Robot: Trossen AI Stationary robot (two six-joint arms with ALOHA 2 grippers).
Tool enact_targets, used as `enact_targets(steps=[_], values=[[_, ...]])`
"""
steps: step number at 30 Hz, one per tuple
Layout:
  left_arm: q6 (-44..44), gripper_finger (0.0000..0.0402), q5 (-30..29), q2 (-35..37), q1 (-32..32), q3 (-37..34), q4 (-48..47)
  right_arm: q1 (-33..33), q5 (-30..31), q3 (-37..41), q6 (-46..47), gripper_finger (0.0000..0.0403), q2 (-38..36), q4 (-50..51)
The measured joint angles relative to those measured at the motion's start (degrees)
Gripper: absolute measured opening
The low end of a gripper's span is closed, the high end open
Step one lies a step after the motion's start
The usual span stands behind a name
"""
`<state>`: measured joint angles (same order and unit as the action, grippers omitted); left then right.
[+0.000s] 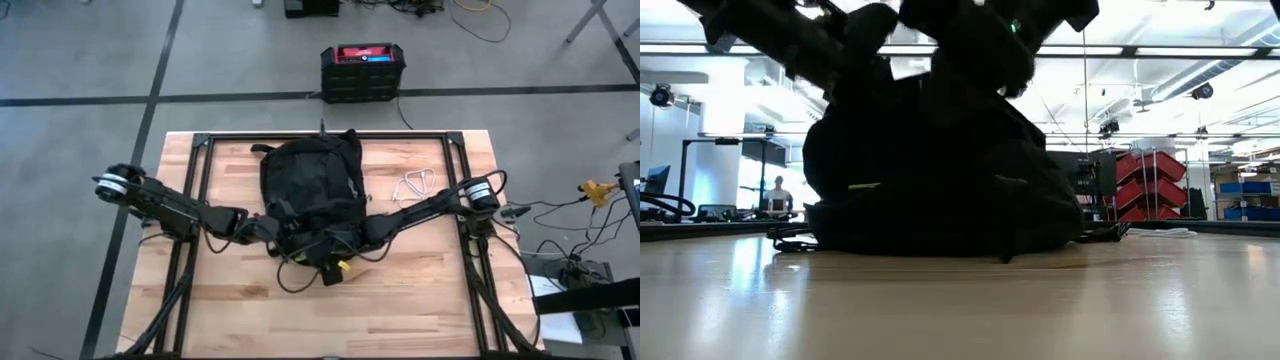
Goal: Unpack backpack
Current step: Remove the zip bag from the black backpack
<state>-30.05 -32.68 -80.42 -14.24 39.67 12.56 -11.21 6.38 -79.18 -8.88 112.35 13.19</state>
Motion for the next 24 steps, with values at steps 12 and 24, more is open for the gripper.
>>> enact_targets(steps=[12,24], values=[[-6.61,0.0,1.69,1.13,0.0,0.15,-6.58,-2.48,5.11,0.24,1.33,0.0245,-4.84,3.39],[-6.51,0.0,5.66,6.35,-0.68,0.82,-6.97,-0.2,6.44,0.66,0.73,0.0247,1.95,0.61]])
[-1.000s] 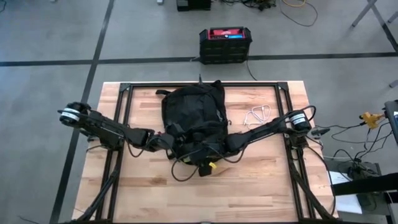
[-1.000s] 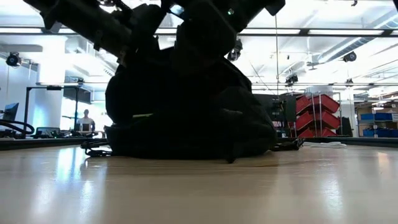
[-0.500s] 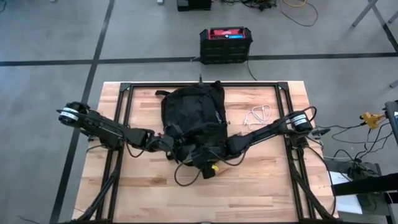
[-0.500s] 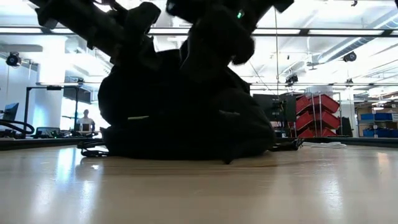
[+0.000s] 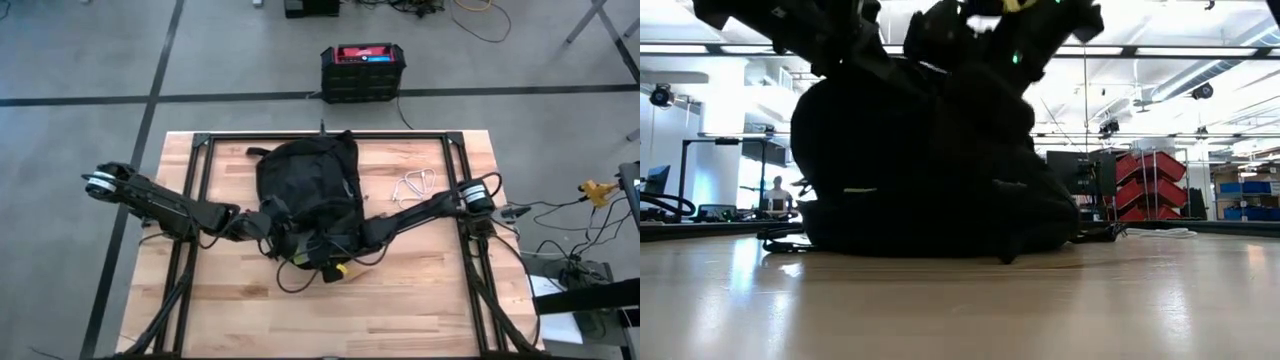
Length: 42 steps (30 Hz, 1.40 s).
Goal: Unpack backpack
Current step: Remove the zip bag from the black backpack
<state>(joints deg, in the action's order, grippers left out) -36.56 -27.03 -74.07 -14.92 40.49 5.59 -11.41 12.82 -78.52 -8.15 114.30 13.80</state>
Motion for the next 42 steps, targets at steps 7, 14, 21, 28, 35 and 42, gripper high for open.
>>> enact_targets(steps=[7,14,21,28,35,42], values=[[-0.63,0.0,0.37,-0.69,-0.17,-0.02,-0.05,0.69,2.44,-0.14,-1.25,0.0285,3.72,-0.54],[-1.95,0.0,0.11,-0.83,-0.78,-0.02,1.08,1.35,2.68,-0.14,-4.15,0.032,6.03,-0.31],[-2.01,0.0,-0.72,-0.96,-2.06,-0.02,0.55,3.05,2.25,-0.29,-1.39,0.03,8.76,-1.5],[-2.1,0.0,-0.42,-4.23,-2.31,-0.26,0.66,2.39,3.06,0.14,-1.02,0.0037,5.74,2.96],[2.56,0.0,-0.28,-11.22,-2.45,-0.2,0.43,0.52,7.94,0.84,-1.91,0.0003,-3.99,14.3],[6.17,0.0,-1.93,-23.14,-2.5,-0.29,6.68,-1.08,8.49,4.96,-1.77,0.0,-11.67,14.82]])
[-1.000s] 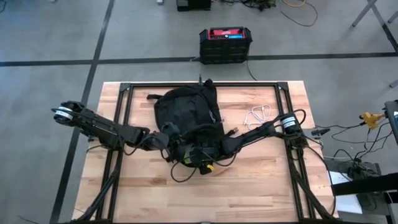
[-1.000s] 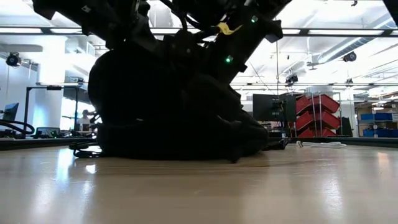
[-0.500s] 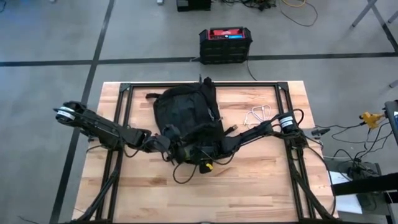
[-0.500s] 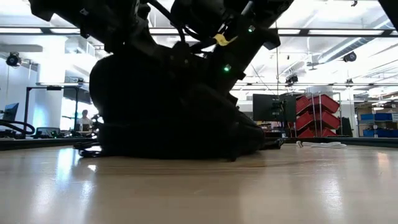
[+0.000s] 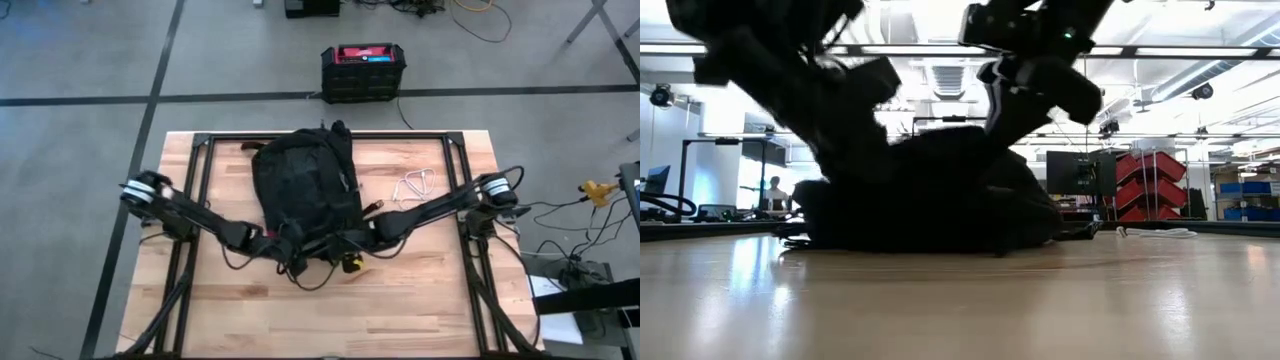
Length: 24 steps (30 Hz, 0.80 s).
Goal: Unpack backpack
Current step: Remove the zip bag from the black backpack
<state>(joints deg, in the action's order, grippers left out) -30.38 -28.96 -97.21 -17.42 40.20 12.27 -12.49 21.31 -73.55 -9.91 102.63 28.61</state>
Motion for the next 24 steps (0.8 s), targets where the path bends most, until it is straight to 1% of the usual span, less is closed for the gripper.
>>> enact_targets(steps=[3,6,9,12,14,16,20,22,24], values=[[-0.08,0.0,-1.17,-5.78,0.03,0.51,3.3,0.33,-0.28,1.53,0.94,0.0002,-0.54,-1.74],[-0.58,0.0,-1.86,-9.34,0.1,1.29,6.89,0.68,-0.32,3.8,0.26,0.0003,1.22,-6.09],[-0.61,0.0,-2.13,-11.05,0.16,1.66,10.83,0.95,-0.57,5.39,0.35,0.0001,4.16,-13.19],[-1.65,0.0,-3.43,-10.42,0.14,1.66,11.43,1.11,-1.66,5.58,0.97,0.0,6.8,-14.08],[-3.12,0.0,-5.19,-8.68,0.1,1.61,8.86,1.11,-1.93,5.36,3.43,0.0,7.91,-10.65],[-3.62,0.0,-6.8,-5.71,0.21,1.38,4.61,1.09,-2.39,5.26,6.75,0.0,7.95,-3.91],[-4.23,0.0,-12.34,3.33,0.29,1.38,-4.14,-0.09,-1.65,6.55,12.96,0.0,6.02,10.31],[-4.89,0.0,-15.79,8.69,0.27,1.38,-7.88,-1.34,-0.7,8.16,14.71,0.0,4.24,13.8],[-5.02,0.0,-18.58,14.09,0.34,1.35,-11.18,-2.55,-0.45,10.61,15.34,0.0,1.51,14.55]])
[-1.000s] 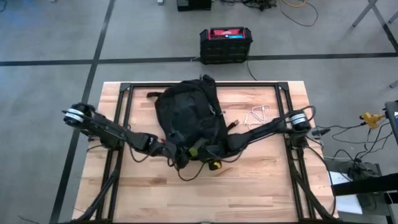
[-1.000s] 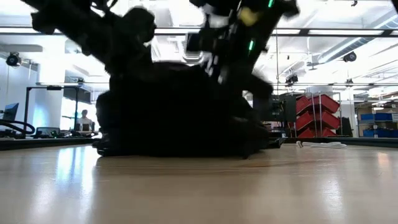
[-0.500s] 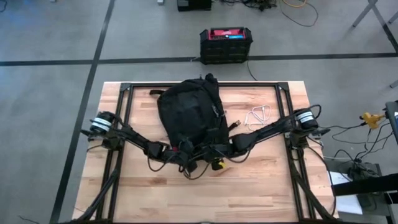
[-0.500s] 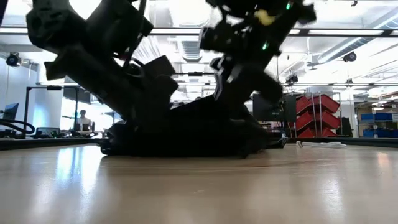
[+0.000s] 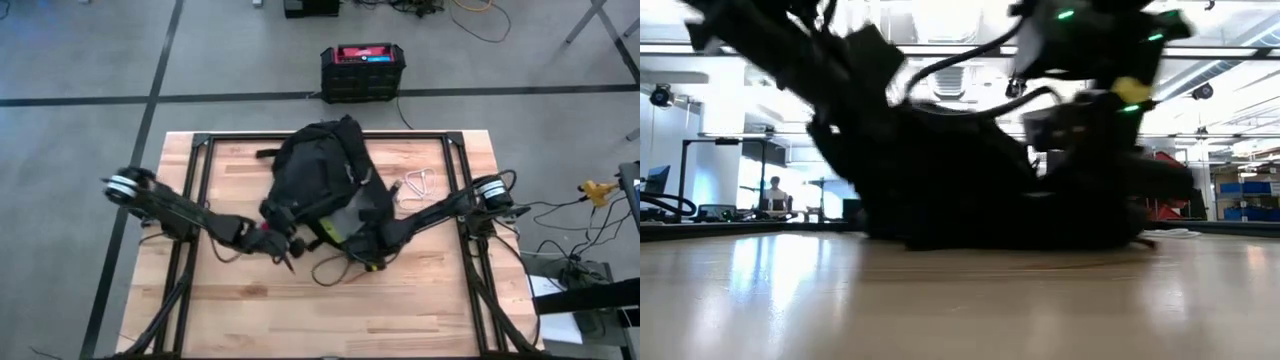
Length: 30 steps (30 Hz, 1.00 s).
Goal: Unpack backpack
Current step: Remove the zip bag from the black backpack
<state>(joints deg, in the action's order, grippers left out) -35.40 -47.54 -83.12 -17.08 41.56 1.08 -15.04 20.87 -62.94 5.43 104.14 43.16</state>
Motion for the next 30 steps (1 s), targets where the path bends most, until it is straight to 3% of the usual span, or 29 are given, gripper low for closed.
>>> enact_targets(steps=[4,8,14,17,20,23,30], values=[[0.62,0.0,-1.43,9.42,-0.28,-0.12,-2.58,-0.99,0.92,5.98,2.52,0.0,-6.74,-0.47],[3.38,0.0,-1.04,13.8,-0.76,-0.21,-1.2,-0.18,2.99,12.49,4.11,0.0,-12.65,-6.39],[6.12,0.0,1.63,11.67,-1.31,-0.22,6.85,4.37,3.69,16.95,7.36,0.001,-14.47,-17.37],[7.73,0.0,4.95,8.54,-1.31,-0.22,12.25,8.65,3.14,17.27,16.66,0.0039,-13.91,-23.2],[9.43,0.0,7.72,5.82,-1.31,-0.19,16.33,13.67,-2.68,17.59,22.45,0.0079,-13.92,-26.94],[9.94,0.0,8.57,4.43,-1.43,-0.13,16.08,18.67,-11.13,17.6,25.23,0.0122,-14.03,-30.53],[10.04,0.0,8.91,4.29,-2.38,-0.13,11.25,26.72,-23.23,17.6,34.4,0.0211,-14.03,-37.46]])
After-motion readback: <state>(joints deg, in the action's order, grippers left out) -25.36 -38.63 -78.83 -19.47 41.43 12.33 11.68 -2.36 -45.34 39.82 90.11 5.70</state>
